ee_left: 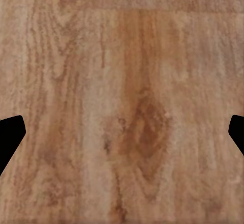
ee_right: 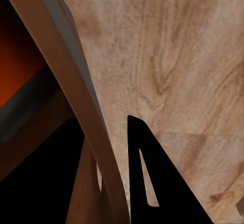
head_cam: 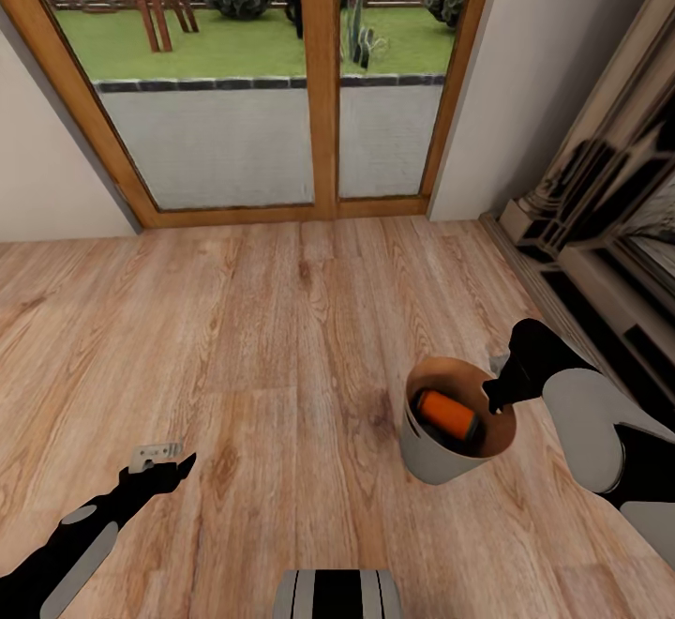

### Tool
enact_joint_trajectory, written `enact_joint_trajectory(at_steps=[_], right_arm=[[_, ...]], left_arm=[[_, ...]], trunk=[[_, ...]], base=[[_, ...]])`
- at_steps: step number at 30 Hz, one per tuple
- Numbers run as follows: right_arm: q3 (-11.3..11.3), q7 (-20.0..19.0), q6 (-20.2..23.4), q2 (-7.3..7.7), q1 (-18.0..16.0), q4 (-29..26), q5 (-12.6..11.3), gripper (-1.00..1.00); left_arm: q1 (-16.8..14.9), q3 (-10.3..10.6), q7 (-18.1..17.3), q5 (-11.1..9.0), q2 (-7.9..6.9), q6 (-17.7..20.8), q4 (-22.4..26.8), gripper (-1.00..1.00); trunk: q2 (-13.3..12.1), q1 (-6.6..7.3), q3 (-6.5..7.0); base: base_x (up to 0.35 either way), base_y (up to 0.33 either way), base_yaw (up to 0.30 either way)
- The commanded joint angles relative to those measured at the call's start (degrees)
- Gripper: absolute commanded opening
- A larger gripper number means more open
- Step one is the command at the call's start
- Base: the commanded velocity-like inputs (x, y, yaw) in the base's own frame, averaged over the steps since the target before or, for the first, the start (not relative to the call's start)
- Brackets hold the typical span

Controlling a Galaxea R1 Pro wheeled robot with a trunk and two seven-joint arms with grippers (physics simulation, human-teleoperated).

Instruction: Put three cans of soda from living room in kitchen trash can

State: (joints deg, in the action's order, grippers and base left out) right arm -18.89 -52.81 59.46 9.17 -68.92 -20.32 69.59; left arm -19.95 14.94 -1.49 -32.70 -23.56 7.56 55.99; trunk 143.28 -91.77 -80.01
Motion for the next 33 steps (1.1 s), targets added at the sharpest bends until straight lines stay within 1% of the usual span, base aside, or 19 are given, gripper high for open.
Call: enact_joint_trajectory(at_steps=[1,4,6,15,20,29,33], right_arm=[[-0.2,-0.3,0.5,-0.02,0.0,0.0,-1.0,-1.00],[-0.2,-0.3,0.5,0.03,0.0,0.0,-1.0,-1.00],[-0.1,-0.3,0.5,-0.01,0.0,0.0,-1.0,-1.00],[0.2,-0.3,0.5,-0.21,0.0,-0.1,-1.0,-1.00],[0.3,-0.3,0.5,-0.14,0.0,-0.1,-1.0,-1.00],[0.4,-0.3,0.5,-0.04,0.0,-0.1,-1.0,-1.00],[0.4,-0.3,0.5,-0.03,0.0,0.0,-0.9,-1.00]], left_arm=[[0.0,0.0,0.0,0.0,0.00,0.0,0.0,1.00],[0.0,0.0,0.0,0.0,0.00,0.0,-0.2,1.00],[0.0,0.1,0.0,0.0,0.00,0.0,-0.9,1.00],[0.0,0.1,0.0,-0.1,0.00,0.0,-1.3,1.00],[0.0,0.1,0.0,-0.1,0.00,0.0,-1.4,1.00],[0.0,0.1,-0.1,-0.1,0.00,0.0,-1.3,1.00],[0.0,0.6,0.0,-0.1,0.00,0.0,-1.4,1.00]], trunk=[[0.0,0.01,0.00],[0.0,-0.07,-0.66],[0.0,-0.07,-0.66],[0.0,-0.07,-0.66],[0.1,-0.20,-1.77],[0.1,-0.20,-1.77],[0.2,-0.30,-2.65]], base=[[0.000,0.000,0.000],[0.000,0.000,0.000],[0.000,0.000,0.000],[0.000,0.000,0.000],[0.000,0.000,0.000],[0.000,0.000,0.000],[0.000,0.000,0.000]])
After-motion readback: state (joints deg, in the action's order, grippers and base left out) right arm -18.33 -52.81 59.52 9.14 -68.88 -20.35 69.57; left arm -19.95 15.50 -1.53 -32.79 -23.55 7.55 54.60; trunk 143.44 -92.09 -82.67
